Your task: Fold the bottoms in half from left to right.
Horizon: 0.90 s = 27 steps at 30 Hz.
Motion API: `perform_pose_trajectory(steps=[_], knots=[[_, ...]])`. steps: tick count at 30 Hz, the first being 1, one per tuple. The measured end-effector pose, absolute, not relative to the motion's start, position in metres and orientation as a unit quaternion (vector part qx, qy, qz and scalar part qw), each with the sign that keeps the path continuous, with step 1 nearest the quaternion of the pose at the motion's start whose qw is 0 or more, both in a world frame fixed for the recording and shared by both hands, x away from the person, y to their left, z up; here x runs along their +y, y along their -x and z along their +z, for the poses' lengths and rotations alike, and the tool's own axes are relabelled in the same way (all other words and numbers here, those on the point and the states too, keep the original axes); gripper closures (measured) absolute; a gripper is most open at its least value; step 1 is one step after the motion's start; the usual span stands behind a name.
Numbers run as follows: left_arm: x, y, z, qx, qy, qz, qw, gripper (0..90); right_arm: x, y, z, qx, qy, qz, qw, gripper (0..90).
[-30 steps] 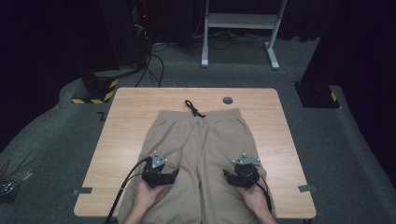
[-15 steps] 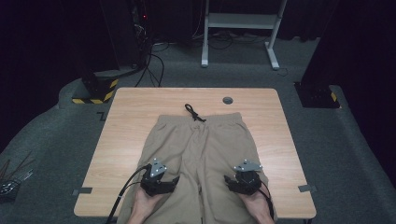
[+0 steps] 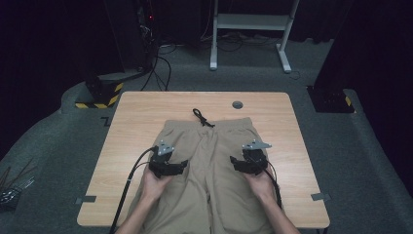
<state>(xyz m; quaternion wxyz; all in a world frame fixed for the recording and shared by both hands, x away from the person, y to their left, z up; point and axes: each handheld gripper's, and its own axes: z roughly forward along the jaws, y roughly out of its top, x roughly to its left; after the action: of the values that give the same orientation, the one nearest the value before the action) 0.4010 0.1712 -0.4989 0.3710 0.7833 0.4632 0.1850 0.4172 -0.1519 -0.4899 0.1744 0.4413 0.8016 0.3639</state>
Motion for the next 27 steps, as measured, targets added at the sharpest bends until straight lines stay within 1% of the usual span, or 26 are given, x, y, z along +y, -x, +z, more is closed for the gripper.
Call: perform_pose_trajectory(steps=[6, 11, 13, 19, 24, 26, 27], knots=[[0.168, -0.42, -0.513, 0.472, -0.787, 0.191, 0.349, 25.1, -0.142, -0.433, -0.505, 0.811, -0.445, 0.334, 0.18, 38.2], [0.166, -0.421, -0.522, 0.474, -0.789, 0.191, 0.342, 25.7, -0.139, -0.435, -0.512, 0.819, -0.442, 0.318, 0.177, 37.1], [0.166, -0.418, -0.523, 0.469, -0.79, 0.201, 0.34, 26.0, -0.139, -0.434, -0.516, 0.822, -0.44, 0.317, 0.175, 36.4], [0.166, -0.41, -0.526, 0.466, -0.786, 0.207, 0.349, 26.0, -0.143, -0.428, -0.519, 0.818, -0.435, 0.33, 0.183, 36.2], [0.163, -0.389, -0.526, 0.462, -0.787, 0.207, 0.352, 26.0, -0.147, -0.412, -0.521, 0.814, -0.434, 0.338, 0.186, 36.1], [0.162, -0.375, -0.526, 0.457, -0.79, 0.205, 0.353, 26.0, -0.15, -0.397, -0.522, 0.816, -0.428, 0.339, 0.189, 35.7], [0.162, -0.375, -0.526, 0.457, -0.79, 0.205, 0.353, 26.0, -0.15, -0.397, -0.522, 0.816, -0.428, 0.339, 0.189, 35.7]])
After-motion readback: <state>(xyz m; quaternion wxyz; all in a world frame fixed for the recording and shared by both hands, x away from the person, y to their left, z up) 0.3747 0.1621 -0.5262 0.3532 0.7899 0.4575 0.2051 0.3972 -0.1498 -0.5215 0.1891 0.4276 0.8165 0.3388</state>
